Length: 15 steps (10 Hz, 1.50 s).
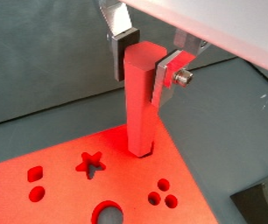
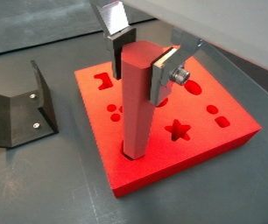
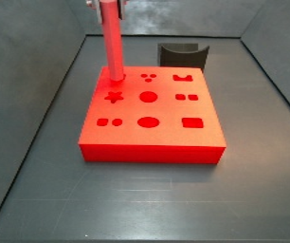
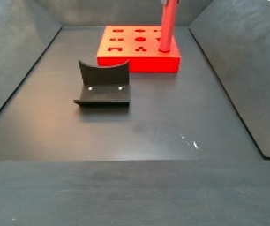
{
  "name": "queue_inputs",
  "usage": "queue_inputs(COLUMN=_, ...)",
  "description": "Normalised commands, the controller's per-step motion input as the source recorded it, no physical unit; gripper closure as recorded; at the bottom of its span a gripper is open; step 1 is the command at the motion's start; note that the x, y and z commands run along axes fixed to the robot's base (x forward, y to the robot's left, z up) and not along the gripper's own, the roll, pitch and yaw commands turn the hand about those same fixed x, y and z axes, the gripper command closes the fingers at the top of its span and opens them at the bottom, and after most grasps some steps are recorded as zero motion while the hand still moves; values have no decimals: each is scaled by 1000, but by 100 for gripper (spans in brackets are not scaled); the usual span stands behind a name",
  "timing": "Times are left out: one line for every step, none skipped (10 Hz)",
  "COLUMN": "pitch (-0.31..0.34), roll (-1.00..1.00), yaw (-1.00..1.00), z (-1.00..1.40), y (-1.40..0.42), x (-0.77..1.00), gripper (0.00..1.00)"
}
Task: Insert the hexagon object.
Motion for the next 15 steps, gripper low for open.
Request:
queue_inputs(pitch=-109, roll=-41, yaw=174, z=-169, y=40, x=0, gripper=100)
queue_inputs(pitch=-14, roll=0, yaw=220, z=-203, y=0, x=229, gripper=100)
queue_inputs(pitch=0, roll=0, yaw=237, z=-220, y=0, x=389, gripper=100)
queue_inputs(pitch=0, roll=0, yaw=177, z=-246, y=0, x=154, gripper=100)
queue_inputs(pitch=-30, roll=0, yaw=40, z=-223, y=0, x=0, gripper=100)
queue_inputs(pitch=-9, roll=0, yaw=0, z=-197, y=0, x=-209, gripper=100)
queue_inputs(pitch=0, roll=-11, yaw=-46, z=-171, y=63, x=-383, gripper=100)
queue_inputs(pitch=0, roll=0, yaw=-126, z=-143, y=71, x=-377, gripper=100)
queue_inputs(pitch=0, roll=-23, yaw=-91, z=-137, y=0, x=-217, gripper=100)
queue_inputs(pitch=0, roll=-6, yaw=0, z=-151, y=0, x=0, gripper=100)
queue_inputs(pitch=0, roll=0, yaw=0, z=-169, y=0, x=83, gripper=100)
queue_inputs(pitch=0, roll=0, yaw=0, z=0, y=-49, x=69, gripper=100)
queue_inputs(pitch=74, roll=0, yaw=-11, z=-131, y=0, x=220, gripper=100)
queue_inputs(pitch=101, roll=0, yaw=-214, z=-406, y=-77, x=460, gripper=100)
queue_inputs(pitch=184, roll=257, yaw=-186, z=-443, y=-214, x=366, gripper=100)
